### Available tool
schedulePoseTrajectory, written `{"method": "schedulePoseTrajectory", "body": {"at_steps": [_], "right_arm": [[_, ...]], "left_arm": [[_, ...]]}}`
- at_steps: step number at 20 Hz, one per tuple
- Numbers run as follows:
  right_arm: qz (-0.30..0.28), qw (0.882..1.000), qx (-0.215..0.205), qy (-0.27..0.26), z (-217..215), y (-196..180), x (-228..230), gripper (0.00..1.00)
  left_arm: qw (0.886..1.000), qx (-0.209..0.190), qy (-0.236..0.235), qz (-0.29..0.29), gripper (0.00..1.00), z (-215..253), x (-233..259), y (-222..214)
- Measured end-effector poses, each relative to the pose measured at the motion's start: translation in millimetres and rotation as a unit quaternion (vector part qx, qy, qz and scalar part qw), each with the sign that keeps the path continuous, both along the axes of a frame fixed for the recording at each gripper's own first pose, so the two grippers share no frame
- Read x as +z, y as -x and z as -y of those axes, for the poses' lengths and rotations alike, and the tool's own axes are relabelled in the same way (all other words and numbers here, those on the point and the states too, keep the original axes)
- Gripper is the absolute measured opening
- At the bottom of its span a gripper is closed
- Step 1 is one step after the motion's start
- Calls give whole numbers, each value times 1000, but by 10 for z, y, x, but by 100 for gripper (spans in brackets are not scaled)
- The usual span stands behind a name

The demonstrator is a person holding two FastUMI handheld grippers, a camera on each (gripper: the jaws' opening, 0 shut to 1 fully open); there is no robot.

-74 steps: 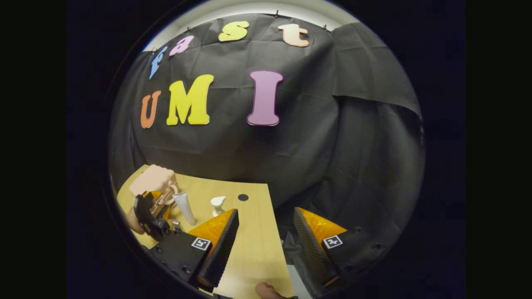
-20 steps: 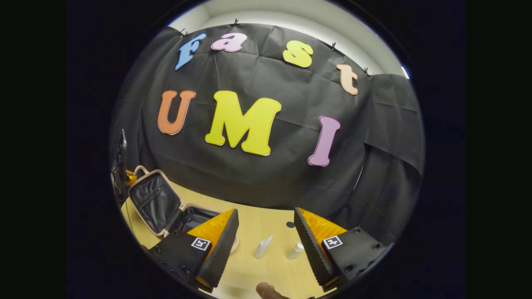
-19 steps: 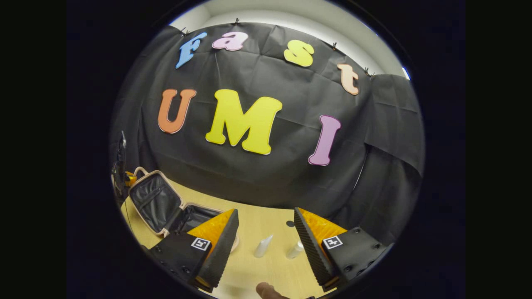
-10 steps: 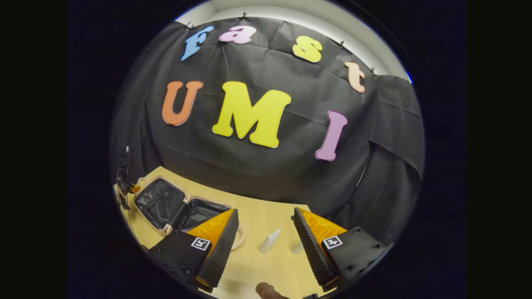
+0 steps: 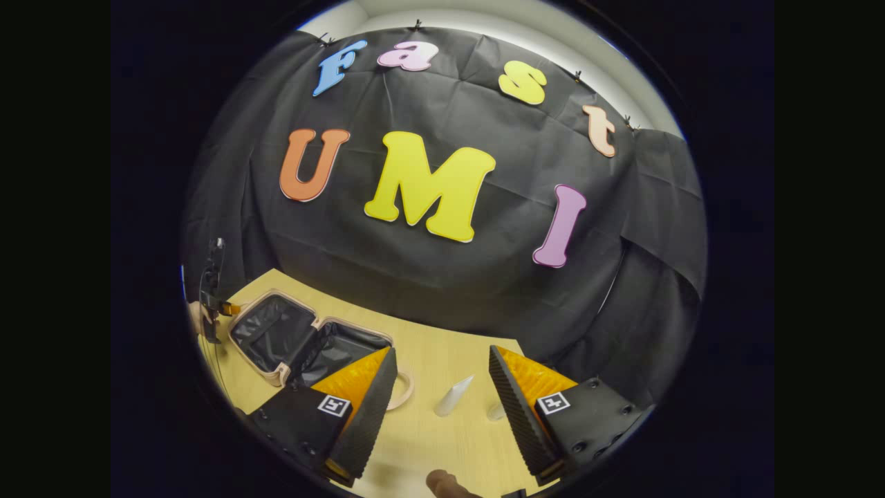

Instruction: First open the suitcase, pack the skin care products into it, and then close the suitcase.

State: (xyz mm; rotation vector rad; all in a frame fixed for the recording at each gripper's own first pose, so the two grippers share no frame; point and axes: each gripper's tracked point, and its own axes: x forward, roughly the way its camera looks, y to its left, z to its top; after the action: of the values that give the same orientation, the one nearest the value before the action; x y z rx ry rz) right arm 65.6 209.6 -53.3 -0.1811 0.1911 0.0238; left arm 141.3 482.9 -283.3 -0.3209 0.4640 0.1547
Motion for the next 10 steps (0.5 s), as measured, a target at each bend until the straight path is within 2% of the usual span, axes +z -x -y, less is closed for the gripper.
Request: {"method": "schedulePoseTrajectory", "body": {"at_steps": [1, 2, 4, 8, 10], "right_arm": [[1, 1000, 2, -1, 33, 11, -21, 78], [2, 1000, 4, -3, 67, 28, -44, 79], [6, 1000, 2, -8, 201, 35, -76, 78], [8, 999, -5, -31, 580, 16, -175, 79], [5, 999, -5, -38, 825, 17, -247, 80]], "left_arm": [[1000, 2, 5, 3, 53, 44, 44, 27], [1000, 3, 10, 5, 78, 120, 87, 55], [1000, 1, 14, 12, 87, 288, 217, 131], [1000, -7, 3, 19, 98, 783, 450, 291], [1000, -21, -10, 19, 98, 1113, 533, 372]]}}
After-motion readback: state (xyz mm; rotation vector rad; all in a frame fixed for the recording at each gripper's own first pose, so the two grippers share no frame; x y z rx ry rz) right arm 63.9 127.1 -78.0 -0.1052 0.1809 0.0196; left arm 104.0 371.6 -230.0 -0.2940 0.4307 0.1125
